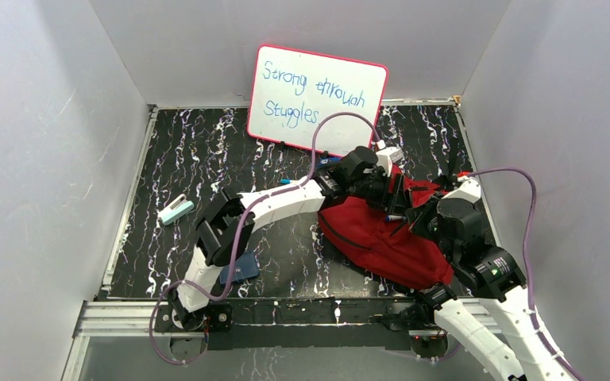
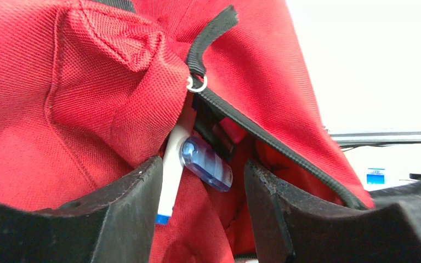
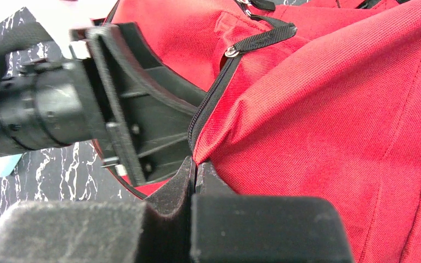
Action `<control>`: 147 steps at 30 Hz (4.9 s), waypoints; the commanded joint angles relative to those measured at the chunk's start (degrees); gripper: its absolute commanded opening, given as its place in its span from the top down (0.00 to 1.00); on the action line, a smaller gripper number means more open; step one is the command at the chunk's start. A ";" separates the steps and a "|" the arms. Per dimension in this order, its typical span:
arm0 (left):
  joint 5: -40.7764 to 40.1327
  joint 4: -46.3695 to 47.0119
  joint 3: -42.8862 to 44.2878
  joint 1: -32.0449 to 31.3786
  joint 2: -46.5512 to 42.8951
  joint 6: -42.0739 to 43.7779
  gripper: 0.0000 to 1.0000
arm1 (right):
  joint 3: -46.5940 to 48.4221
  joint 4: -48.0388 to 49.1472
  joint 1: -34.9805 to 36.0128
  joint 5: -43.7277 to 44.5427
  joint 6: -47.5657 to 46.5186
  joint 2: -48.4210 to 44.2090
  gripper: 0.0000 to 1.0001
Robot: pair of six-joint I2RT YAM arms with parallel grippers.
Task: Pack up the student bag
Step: Place the stationery in the student bag, then pick up the stationery from the center of the board, then place the stationery in the student bag.
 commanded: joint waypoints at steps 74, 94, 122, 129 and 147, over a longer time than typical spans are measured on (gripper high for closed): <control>-11.43 -27.11 -3.03 27.54 2.78 60.20 0.53 | 0.94 3.49 -0.05 -2.70 -0.59 0.43 1.00; -15.54 -30.32 -9.82 27.54 -3.95 52.66 0.84 | -0.13 4.75 -0.02 -3.59 -0.43 1.03 1.00; 5.59 -27.25 -6.13 11.14 -21.99 20.81 1.00 | 1.18 6.83 -0.01 0.21 0.94 0.60 1.00; 8.85 -31.19 1.27 5.66 -14.17 21.59 1.00 | 0.34 7.26 -0.07 -0.08 1.93 0.17 1.00; 15.36 -34.52 23.96 1.22 6.12 23.68 1.00 | 0.41 5.52 0.00 -0.33 3.31 -1.07 1.00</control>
